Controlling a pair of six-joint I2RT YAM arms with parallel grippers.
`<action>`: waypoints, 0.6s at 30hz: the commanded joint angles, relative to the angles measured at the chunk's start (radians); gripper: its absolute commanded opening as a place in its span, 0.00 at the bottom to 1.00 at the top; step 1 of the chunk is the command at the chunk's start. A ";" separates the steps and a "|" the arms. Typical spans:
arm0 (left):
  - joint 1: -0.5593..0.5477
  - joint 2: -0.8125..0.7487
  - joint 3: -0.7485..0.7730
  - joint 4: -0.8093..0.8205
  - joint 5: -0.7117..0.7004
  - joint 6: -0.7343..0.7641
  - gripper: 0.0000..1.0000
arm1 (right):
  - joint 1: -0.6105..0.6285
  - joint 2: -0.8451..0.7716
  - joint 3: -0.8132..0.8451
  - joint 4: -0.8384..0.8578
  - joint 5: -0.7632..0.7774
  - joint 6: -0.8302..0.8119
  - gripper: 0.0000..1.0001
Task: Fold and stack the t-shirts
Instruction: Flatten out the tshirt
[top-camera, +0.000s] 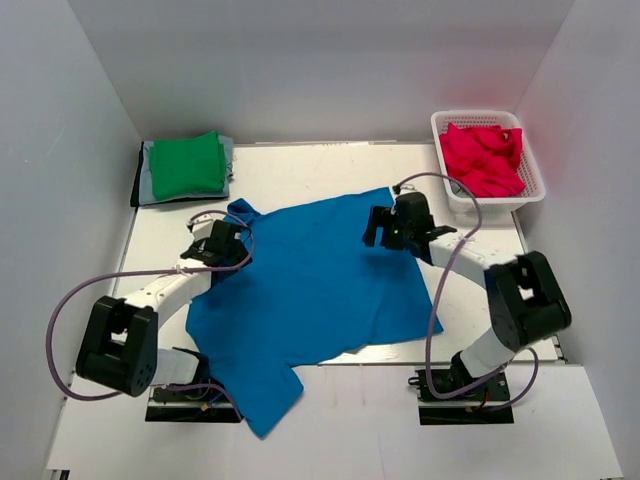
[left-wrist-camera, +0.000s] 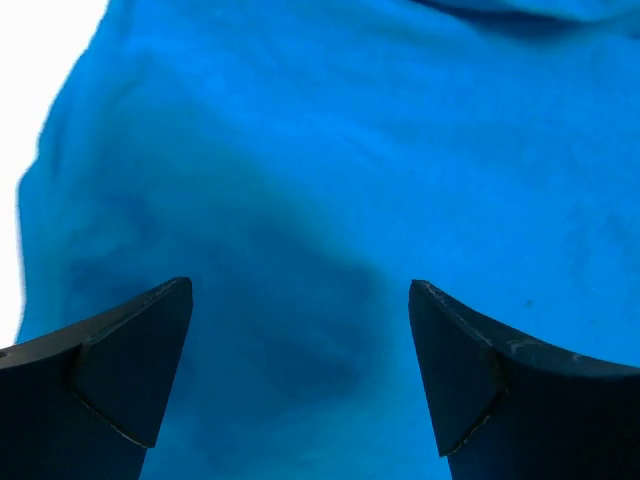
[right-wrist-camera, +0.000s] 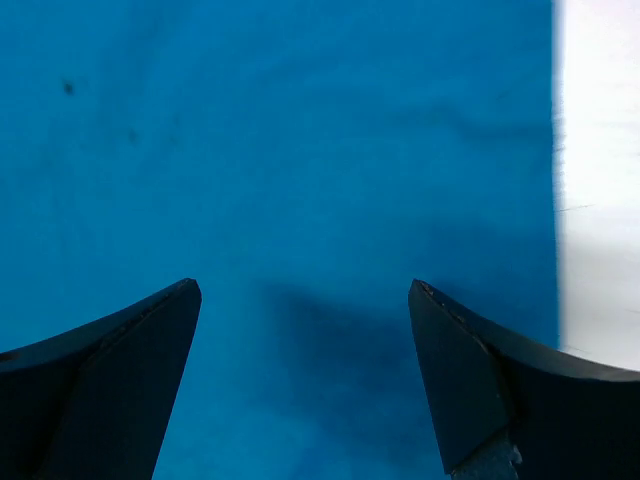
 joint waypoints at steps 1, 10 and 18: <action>0.005 0.023 0.008 0.137 0.022 -0.026 0.99 | 0.007 0.081 0.013 0.067 -0.080 0.053 0.90; -0.006 0.351 0.236 0.192 0.028 0.023 0.99 | -0.047 0.207 0.069 -0.017 0.107 0.167 0.90; -0.006 0.663 0.548 0.158 0.129 0.066 0.99 | -0.176 0.308 0.146 -0.103 0.130 0.178 0.90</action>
